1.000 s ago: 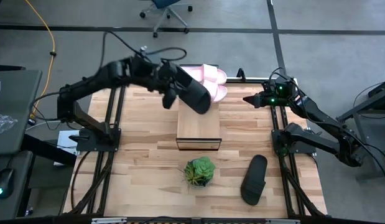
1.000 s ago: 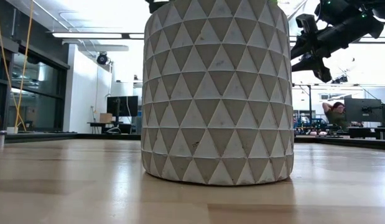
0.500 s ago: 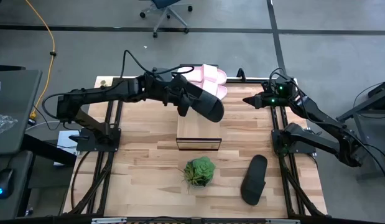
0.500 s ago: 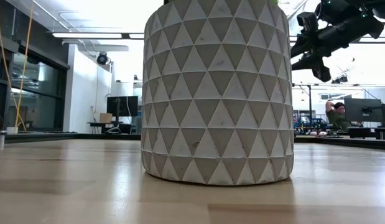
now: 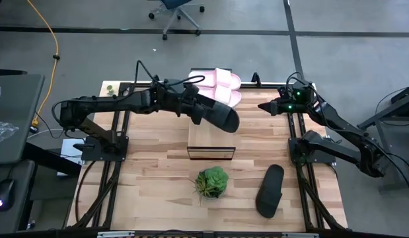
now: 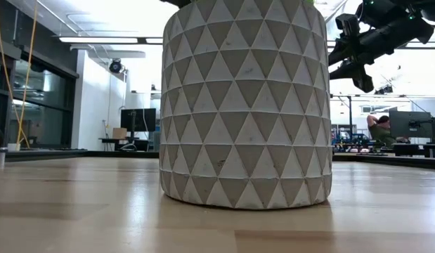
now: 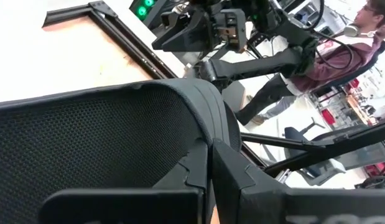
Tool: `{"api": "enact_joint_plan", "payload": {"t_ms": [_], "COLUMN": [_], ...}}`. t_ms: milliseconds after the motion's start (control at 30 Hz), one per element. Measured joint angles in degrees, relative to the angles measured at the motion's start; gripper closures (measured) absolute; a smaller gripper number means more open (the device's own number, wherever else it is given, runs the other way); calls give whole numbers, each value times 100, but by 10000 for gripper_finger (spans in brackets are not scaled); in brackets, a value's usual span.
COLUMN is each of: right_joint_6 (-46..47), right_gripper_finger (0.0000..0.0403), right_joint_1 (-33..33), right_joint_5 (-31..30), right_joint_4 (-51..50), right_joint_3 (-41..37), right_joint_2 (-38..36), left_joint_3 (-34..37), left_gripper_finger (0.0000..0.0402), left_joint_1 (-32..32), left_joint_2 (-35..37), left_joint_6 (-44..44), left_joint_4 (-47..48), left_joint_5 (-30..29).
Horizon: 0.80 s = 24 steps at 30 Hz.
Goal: Pick and place slides into the shelf
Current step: Put the top black slide on the shelf
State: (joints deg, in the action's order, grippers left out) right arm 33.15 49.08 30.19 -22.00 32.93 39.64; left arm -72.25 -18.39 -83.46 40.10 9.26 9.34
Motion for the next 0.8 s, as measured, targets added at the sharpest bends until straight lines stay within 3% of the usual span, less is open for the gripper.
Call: {"api": "enact_joint_plan", "payload": {"t_ms": [267, 533, 633, 800], "right_joint_6": [-139, -351, -362, -596], "right_gripper_finger": [286, 286, 286, 286], "right_joint_1": [2, 2, 2, 0], "right_joint_5": [-19, 28, 276, 794], "right_joint_4": [28, 303, 380, 384], "right_joint_3": [0, 0, 0, 0], "right_joint_2": [0, 0, 0, 0], "left_joint_3": [2, 305, 315, 315], "left_gripper_finger": [401, 401, 401, 401], "left_joint_1": [-2, 4, 4, 86], "left_joint_2": [2, 0, 0, -11], "left_joint_6": [-106, 584, 679, 1017], "left_joint_4": [60, 77, 32, 152], "left_joint_5": [-146, -748, -1132, -1232]}}
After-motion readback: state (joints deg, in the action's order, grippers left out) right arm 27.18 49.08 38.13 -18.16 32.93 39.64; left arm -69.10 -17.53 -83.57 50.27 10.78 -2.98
